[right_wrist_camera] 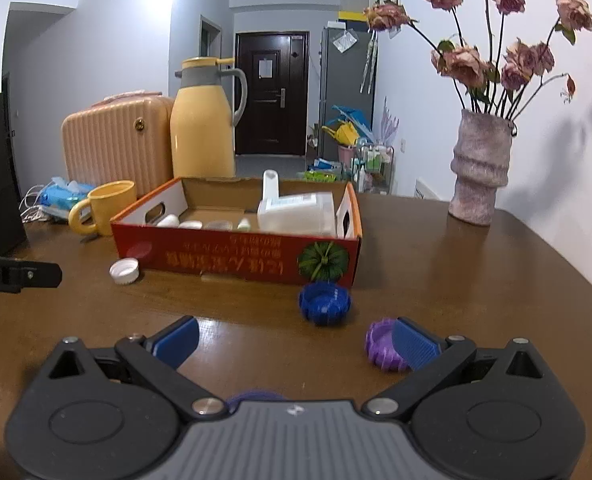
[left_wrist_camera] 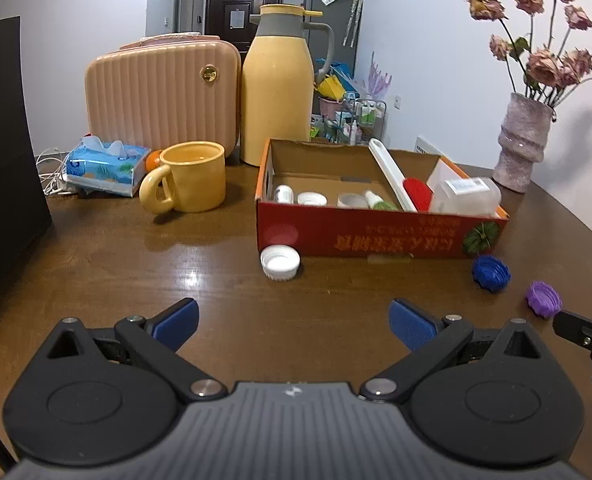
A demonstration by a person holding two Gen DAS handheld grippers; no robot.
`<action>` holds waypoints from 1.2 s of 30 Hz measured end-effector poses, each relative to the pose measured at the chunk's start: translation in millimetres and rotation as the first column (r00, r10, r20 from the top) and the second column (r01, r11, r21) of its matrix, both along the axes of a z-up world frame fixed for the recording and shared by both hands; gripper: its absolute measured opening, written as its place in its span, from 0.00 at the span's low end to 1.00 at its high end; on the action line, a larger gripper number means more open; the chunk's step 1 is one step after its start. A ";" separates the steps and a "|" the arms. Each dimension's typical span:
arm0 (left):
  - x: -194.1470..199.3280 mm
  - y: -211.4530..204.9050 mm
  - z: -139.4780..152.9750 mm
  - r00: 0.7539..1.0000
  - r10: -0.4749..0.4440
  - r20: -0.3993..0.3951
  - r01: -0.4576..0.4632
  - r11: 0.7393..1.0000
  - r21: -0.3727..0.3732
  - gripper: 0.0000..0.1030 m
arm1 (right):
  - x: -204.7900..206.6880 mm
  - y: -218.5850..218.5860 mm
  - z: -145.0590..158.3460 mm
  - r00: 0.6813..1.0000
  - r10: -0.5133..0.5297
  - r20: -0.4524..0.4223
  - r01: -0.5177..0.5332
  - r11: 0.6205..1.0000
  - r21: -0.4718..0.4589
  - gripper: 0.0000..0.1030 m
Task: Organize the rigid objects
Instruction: 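Withdraw both tools from the box toward the caps on the table, then grasp the blue-rimmed white lid with the right gripper and lift it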
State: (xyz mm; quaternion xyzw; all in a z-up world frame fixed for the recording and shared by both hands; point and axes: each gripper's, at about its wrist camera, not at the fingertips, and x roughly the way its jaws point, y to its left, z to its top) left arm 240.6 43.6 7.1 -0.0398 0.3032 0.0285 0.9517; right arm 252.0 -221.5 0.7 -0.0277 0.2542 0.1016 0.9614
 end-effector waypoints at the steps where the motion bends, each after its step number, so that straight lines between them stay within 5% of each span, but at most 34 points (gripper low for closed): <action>1: -3.0 -0.7 -2.0 1.000 -0.008 -0.003 0.008 1.000 -0.004 1.00 | -3.6 0.0 -2.0 1.000 -0.001 -0.006 0.001 1.000 0.001 1.00; 18: -43.7 -20.5 -37.6 0.994 -0.083 -0.072 0.082 0.996 -0.021 1.00 | -55.3 -2.2 -32.0 0.998 -0.019 -0.062 0.018 1.000 -0.008 1.00; 36: -47.5 -27.1 -47.0 0.993 -0.083 -0.080 0.082 0.996 -0.025 1.00 | -33.1 8.5 -58.3 0.992 -0.007 -0.128 0.007 1.000 -0.003 0.94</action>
